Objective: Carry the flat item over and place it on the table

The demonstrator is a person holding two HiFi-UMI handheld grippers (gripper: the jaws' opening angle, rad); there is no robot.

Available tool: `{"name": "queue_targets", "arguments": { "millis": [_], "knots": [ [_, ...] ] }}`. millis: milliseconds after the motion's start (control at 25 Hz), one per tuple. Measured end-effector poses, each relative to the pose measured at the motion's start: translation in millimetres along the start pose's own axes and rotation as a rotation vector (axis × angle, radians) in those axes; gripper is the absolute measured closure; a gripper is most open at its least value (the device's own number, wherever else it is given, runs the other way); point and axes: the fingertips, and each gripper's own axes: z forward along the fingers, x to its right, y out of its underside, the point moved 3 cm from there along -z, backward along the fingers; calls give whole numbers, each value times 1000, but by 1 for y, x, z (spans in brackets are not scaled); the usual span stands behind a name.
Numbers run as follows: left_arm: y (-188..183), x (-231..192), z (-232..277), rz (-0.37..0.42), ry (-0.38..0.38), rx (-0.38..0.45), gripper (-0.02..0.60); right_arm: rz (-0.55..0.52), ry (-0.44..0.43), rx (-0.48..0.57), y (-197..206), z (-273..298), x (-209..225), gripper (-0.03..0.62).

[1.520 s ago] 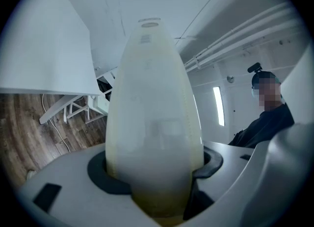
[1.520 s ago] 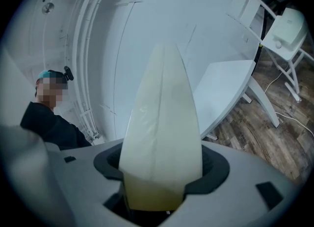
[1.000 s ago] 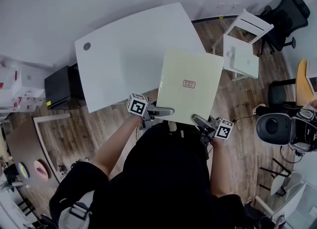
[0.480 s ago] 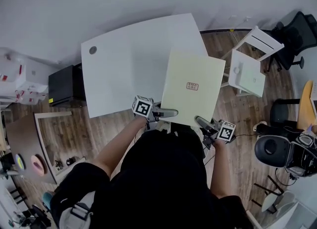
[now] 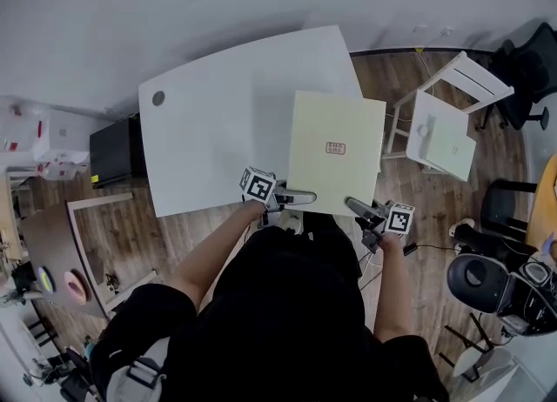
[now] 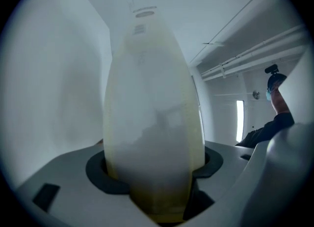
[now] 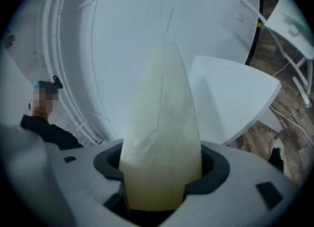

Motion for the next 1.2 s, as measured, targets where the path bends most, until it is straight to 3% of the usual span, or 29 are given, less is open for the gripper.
{"name": "queue_targets", "arguments": {
  "millis": [520, 840, 920, 1200],
  "knots": [
    [-56, -75, 47, -122, -64, 90, 258, 112, -3, -120, -75, 3, 95, 284],
    [-56, -105, 55, -277, -69, 162, 258, 180, 25, -265, -93, 14, 127, 284],
    [-55, -108, 59, -293, -70, 168, 258, 184, 18, -289, -95, 13, 130, 283],
    [-48, -110, 70, -320, -73, 184, 258, 205, 115, -379, -95, 0, 143, 270]
  ]
}}
